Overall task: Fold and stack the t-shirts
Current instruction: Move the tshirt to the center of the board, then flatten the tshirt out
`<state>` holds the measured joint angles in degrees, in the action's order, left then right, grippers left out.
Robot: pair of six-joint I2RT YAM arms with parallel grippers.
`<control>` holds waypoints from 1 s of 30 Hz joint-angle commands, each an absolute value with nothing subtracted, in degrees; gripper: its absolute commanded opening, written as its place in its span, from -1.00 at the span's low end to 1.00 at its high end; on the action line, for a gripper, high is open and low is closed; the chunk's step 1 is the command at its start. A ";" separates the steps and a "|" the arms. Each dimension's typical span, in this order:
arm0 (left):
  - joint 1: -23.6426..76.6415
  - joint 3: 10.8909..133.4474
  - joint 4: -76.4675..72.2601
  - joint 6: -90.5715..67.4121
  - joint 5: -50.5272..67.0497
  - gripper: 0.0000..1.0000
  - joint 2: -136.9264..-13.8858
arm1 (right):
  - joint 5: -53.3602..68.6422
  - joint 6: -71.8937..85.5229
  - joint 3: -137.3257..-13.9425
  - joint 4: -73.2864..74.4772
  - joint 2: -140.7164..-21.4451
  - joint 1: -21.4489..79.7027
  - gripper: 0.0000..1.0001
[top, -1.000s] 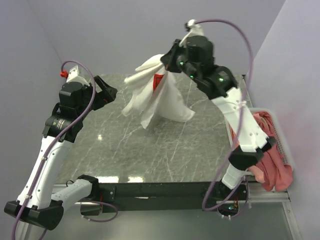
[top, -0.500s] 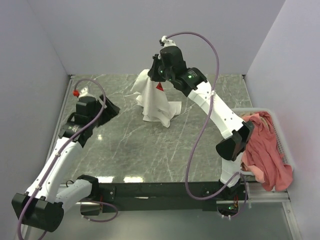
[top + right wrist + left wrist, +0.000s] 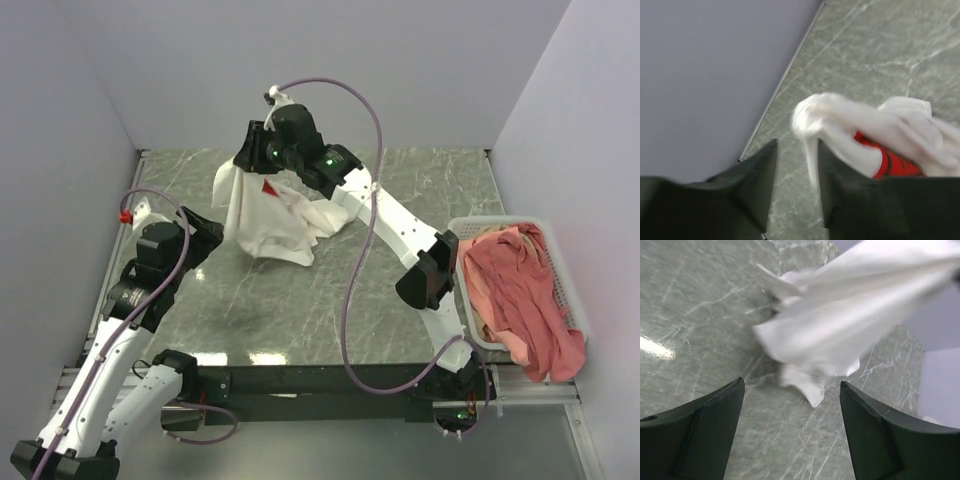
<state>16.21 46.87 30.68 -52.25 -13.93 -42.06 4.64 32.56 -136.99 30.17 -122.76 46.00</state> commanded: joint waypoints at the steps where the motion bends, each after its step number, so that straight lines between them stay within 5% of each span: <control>1: 16.17 47.90 30.33 -53.88 -17.50 0.66 -41.92 | 6.07 32.52 -133.79 23.64 -119.27 45.09 -0.04; 5: 16.61 45.80 27.52 -55.01 -14.07 0.67 -46.75 | 0.36 31.28 -122.81 25.05 -112.34 42.37 0.25; 10: 24.25 41.93 22.95 -58.53 -18.45 0.66 -55.97 | 0.18 38.31 -93.68 17.86 -97.84 34.81 0.28; 16: 32.33 44.72 18.20 -61.96 -21.18 0.63 -69.68 | -2.99 39.37 -75.88 15.65 -95.18 31.64 0.24; 30: 41.13 52.38 12.31 -62.14 -23.64 0.76 -90.25 | 1.49 36.83 -76.81 10.89 -110.29 35.68 0.21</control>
<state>40.88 49.63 15.53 -62.22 -21.96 -88.27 0.75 38.35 -72.77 14.13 -107.33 34.59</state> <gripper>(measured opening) 0.883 0.601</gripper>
